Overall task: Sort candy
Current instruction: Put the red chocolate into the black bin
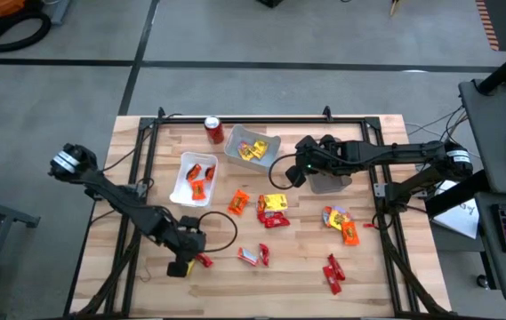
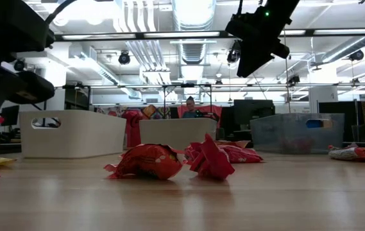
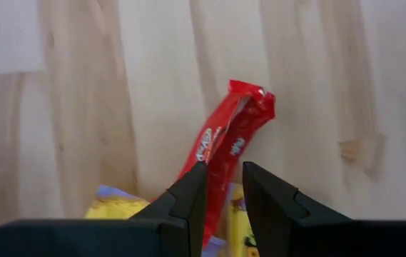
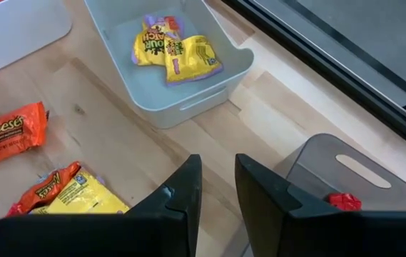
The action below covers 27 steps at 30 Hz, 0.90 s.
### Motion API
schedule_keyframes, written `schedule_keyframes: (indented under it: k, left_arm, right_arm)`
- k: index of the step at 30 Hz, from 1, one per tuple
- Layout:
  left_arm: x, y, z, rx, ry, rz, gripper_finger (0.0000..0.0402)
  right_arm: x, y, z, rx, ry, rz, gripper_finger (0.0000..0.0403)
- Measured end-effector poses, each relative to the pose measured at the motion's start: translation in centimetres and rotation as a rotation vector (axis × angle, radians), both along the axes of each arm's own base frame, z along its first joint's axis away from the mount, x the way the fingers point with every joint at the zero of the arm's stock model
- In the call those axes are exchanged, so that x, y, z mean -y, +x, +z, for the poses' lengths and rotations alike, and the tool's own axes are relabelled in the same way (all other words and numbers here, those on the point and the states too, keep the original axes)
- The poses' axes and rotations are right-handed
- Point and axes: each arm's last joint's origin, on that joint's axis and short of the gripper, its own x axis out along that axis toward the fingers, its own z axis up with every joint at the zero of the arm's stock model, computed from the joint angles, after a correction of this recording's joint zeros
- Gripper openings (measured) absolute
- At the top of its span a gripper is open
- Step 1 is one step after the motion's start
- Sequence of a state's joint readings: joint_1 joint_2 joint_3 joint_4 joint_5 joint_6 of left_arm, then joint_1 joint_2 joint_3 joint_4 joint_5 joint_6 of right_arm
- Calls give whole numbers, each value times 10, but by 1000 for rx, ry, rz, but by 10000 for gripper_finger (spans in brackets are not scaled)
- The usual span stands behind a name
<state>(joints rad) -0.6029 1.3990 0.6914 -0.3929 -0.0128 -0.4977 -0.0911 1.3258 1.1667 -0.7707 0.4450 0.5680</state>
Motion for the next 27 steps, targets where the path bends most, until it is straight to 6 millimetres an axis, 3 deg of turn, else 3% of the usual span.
schedule_keyframes:
  k: [27]
  left_arm:
    - [-2,-6,7,-39,-50,-43,75]
  right_arm:
    - [0,3,1,43,13,-23,78]
